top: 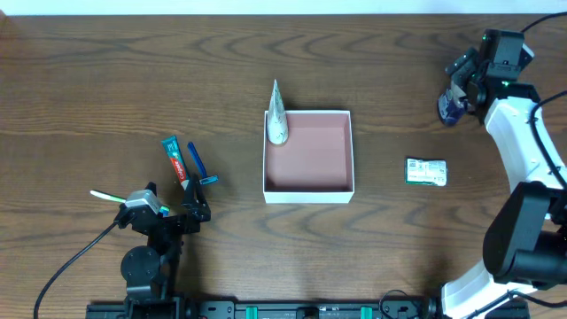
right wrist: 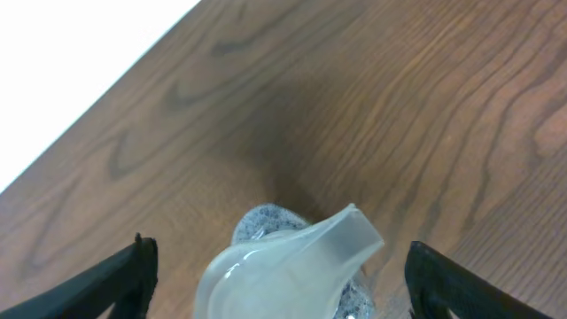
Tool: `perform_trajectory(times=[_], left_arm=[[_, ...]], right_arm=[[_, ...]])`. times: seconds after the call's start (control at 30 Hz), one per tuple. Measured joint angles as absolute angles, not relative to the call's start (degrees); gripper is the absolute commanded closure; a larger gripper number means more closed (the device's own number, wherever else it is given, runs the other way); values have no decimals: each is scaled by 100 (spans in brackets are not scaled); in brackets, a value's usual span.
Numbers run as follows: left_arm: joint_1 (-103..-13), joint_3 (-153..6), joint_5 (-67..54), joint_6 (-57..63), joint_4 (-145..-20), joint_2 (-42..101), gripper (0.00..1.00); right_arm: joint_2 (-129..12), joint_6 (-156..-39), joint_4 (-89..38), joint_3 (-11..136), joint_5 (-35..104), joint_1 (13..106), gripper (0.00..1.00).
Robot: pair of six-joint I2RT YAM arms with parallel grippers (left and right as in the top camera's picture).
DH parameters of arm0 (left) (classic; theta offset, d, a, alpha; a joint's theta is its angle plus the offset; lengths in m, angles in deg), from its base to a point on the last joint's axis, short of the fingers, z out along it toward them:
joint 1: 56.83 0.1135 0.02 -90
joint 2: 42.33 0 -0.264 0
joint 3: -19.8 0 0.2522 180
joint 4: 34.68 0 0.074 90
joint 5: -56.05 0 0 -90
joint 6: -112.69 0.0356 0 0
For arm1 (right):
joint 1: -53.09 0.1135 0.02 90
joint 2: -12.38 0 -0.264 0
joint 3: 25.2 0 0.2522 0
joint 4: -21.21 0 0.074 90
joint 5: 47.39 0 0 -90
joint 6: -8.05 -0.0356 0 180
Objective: Pack container
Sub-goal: 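Grasp the blue soap pump bottle by its pump head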
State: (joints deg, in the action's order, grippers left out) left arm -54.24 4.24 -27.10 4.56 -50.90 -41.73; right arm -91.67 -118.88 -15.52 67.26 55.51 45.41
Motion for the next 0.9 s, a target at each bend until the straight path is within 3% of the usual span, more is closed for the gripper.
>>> perform_trajectory(times=[0.37,0.8,0.9], left_arm=[[-5424,424,-2708,456,-5090,-4173,2],[-5424,424,-2708,456,-5090,-4173,2],[-5424,424,-2708,456,-5090,-4173,2]], right_arm=[[-9224,-11713,-1377,6726,5497,4541,44],[-9224,-11614,-1326,6726,5497,4541,44],[-9224,-11586,-1326,6726,5497,4541,50]])
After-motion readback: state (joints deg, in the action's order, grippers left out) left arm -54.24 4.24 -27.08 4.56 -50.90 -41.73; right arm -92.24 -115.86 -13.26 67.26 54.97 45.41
